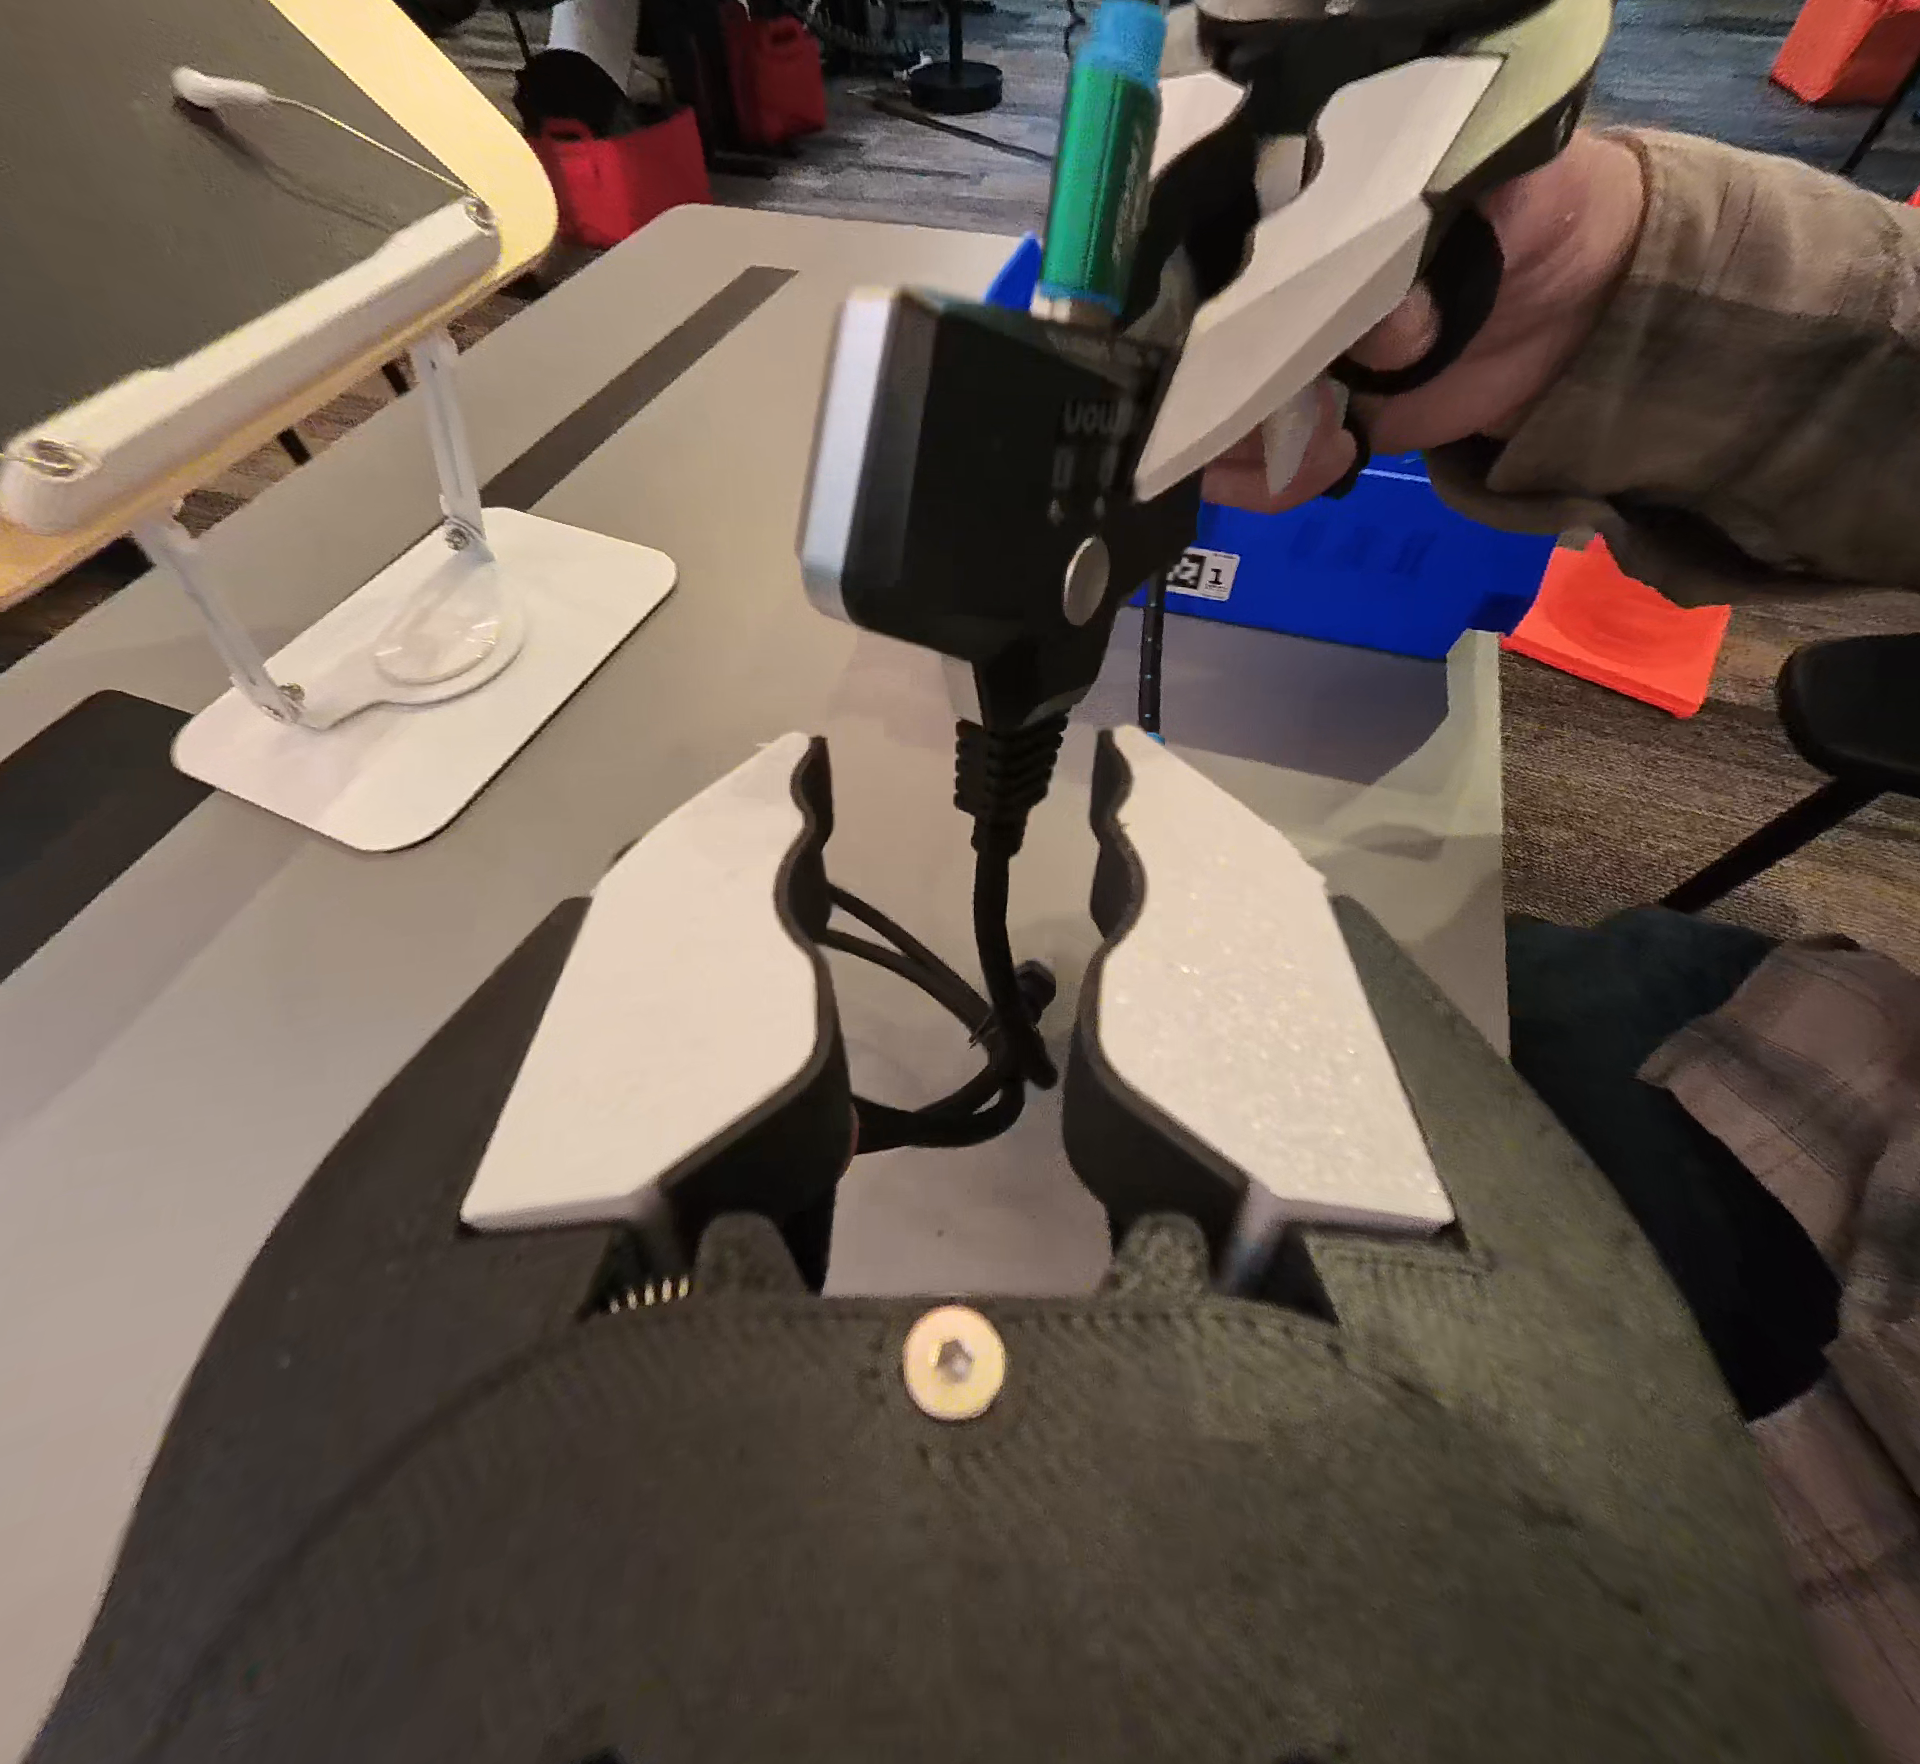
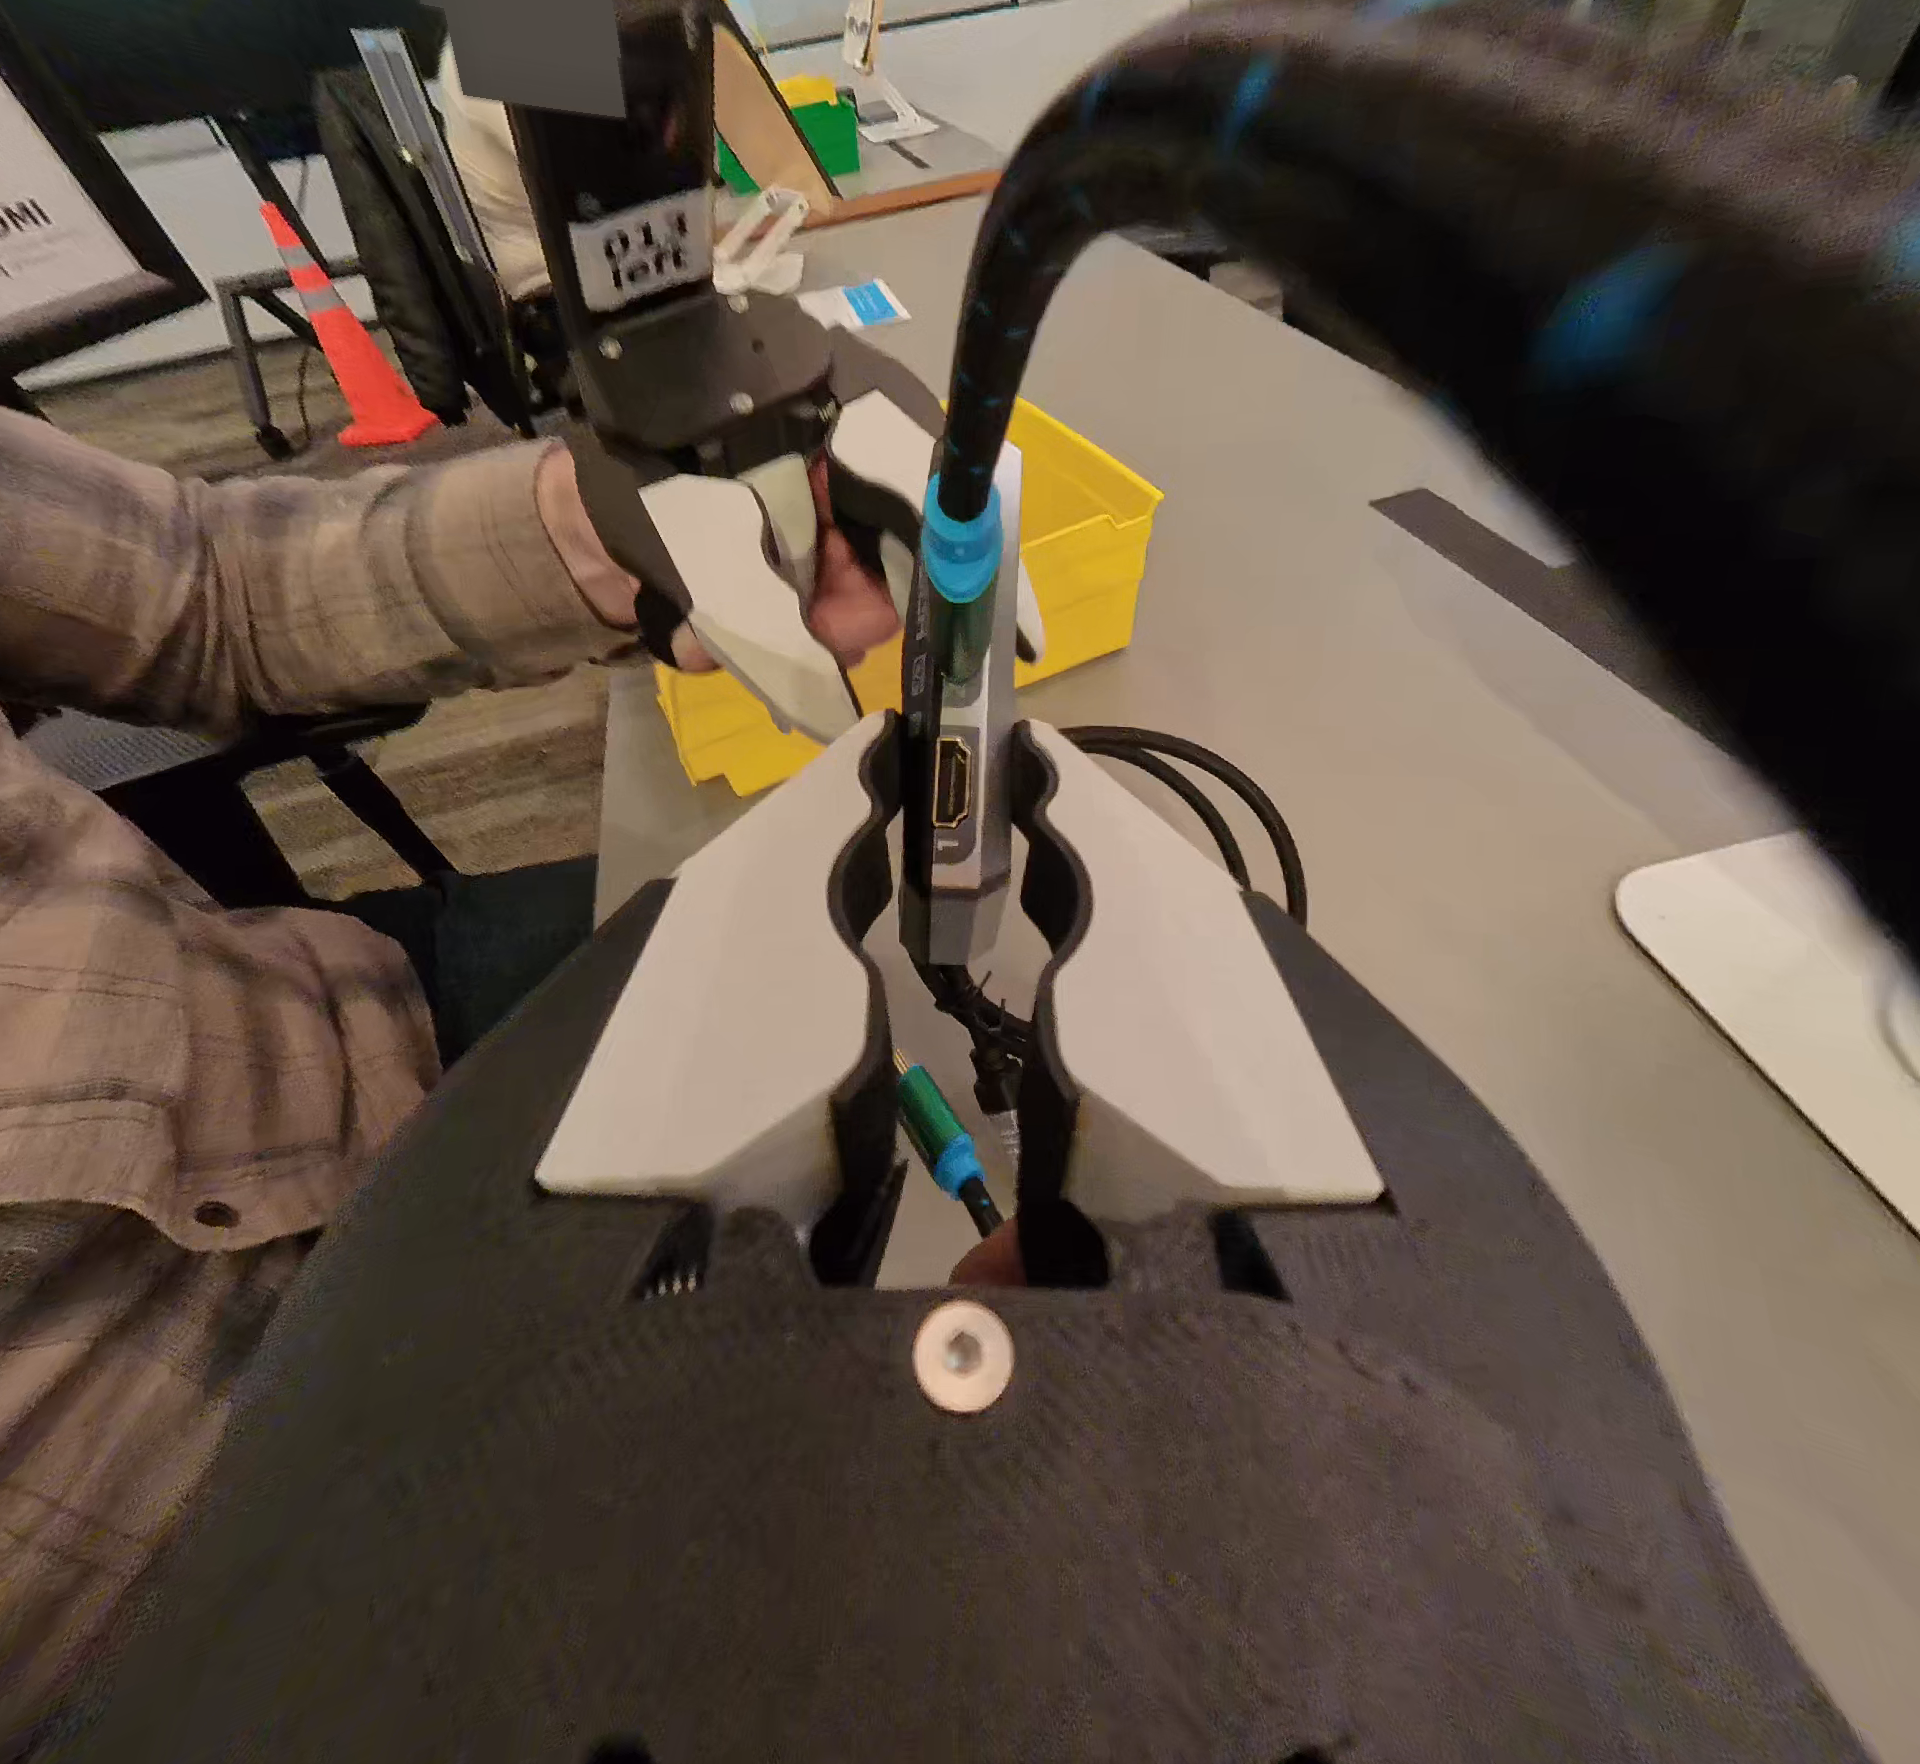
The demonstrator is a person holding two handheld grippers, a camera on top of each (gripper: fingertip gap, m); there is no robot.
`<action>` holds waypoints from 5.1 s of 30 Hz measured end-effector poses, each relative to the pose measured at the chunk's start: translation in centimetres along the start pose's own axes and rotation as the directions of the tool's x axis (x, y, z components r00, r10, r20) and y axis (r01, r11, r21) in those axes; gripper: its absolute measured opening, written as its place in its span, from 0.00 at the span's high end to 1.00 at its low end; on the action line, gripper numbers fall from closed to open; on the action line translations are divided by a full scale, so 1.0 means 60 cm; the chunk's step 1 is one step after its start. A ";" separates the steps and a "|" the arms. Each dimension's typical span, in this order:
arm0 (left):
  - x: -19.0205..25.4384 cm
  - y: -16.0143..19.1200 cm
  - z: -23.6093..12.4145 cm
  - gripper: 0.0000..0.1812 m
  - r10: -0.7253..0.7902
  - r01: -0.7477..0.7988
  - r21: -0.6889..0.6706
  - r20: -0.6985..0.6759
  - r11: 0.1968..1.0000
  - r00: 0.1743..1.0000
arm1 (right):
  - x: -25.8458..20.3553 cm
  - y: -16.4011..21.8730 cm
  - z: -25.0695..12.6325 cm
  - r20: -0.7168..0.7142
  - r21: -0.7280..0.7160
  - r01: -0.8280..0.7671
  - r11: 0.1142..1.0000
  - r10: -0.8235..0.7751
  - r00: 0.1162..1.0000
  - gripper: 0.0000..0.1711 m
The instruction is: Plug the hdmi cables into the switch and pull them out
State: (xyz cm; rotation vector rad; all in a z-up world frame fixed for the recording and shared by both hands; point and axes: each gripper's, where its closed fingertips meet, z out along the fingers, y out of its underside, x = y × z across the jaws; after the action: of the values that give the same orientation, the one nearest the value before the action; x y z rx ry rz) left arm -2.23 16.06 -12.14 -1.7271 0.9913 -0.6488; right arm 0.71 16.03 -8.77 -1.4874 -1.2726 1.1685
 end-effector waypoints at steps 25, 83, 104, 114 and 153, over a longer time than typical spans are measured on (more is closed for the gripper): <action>0.010 0.036 0.054 0.92 -0.379 0.381 0.067 -0.047 0.922 0.924 | 0.052 0.054 0.012 -0.127 0.007 -0.337 0.942 0.335 0.934 0.58; -0.063 0.109 0.061 1.00 -0.543 0.543 0.050 0.165 0.838 0.823 | 0.014 0.231 0.022 -0.264 -0.703 0.105 0.703 -0.396 0.879 0.57; -0.065 0.133 0.066 1.00 -0.598 0.604 0.022 0.180 0.796 0.781 | 0.023 0.334 0.035 -0.246 -0.799 0.070 0.598 -0.431 0.868 0.83; -0.080 0.108 0.047 0.86 -0.517 0.526 0.024 0.222 0.850 0.826 | -0.042 0.364 -0.024 0.162 -0.859 0.193 0.474 -0.106 0.981 0.87; -0.116 0.163 0.042 0.64 -0.298 0.397 -0.175 0.415 0.901 0.860 | -0.030 0.383 -0.027 0.102 -0.854 0.242 0.460 -0.307 0.946 0.82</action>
State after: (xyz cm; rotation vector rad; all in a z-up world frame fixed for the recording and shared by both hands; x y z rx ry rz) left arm -6.95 21.66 -21.98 -2.1911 0.5019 -0.3950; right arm 7.10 11.08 -30.41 -1.8516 -2.1326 0.1722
